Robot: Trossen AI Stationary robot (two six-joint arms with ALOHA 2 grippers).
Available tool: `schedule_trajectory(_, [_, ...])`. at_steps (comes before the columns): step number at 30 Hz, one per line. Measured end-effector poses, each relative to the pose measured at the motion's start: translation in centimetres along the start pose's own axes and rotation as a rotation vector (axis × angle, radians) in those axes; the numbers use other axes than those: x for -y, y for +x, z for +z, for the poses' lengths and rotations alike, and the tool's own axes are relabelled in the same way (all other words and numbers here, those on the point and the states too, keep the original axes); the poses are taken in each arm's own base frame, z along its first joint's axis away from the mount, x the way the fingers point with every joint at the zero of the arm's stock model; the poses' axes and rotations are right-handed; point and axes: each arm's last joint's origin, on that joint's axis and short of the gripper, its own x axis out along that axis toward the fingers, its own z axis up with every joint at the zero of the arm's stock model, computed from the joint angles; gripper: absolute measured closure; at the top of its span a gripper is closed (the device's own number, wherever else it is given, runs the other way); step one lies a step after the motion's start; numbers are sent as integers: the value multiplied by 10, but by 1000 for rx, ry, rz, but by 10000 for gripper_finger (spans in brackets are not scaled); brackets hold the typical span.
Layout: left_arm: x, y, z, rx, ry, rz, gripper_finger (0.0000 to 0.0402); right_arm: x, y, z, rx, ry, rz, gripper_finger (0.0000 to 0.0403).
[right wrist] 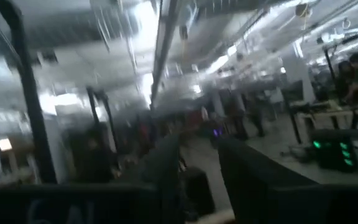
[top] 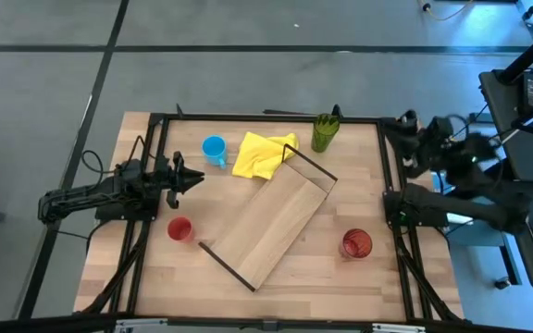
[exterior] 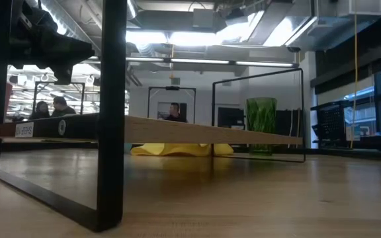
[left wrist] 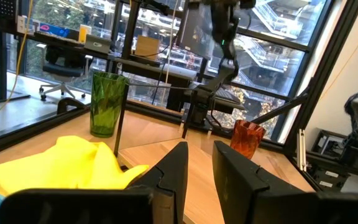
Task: Stack small to large cups/mugs on shelf
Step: Put the green cup on the shelf
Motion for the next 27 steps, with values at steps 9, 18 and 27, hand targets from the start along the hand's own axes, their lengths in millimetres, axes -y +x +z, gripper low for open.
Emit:
schedule_trajectory(9, [0,0,0,0,0,0,333,30,66,-3,-644,49,-620,285])
schedule_trajectory(18, [0,0,0,1,0,0,333,56,119,-6,-836,-95,-684,285])
schedule_trajectory(27, [0,0,0,0,0,0,333,163,117,-13,-1108,229,-756,285])
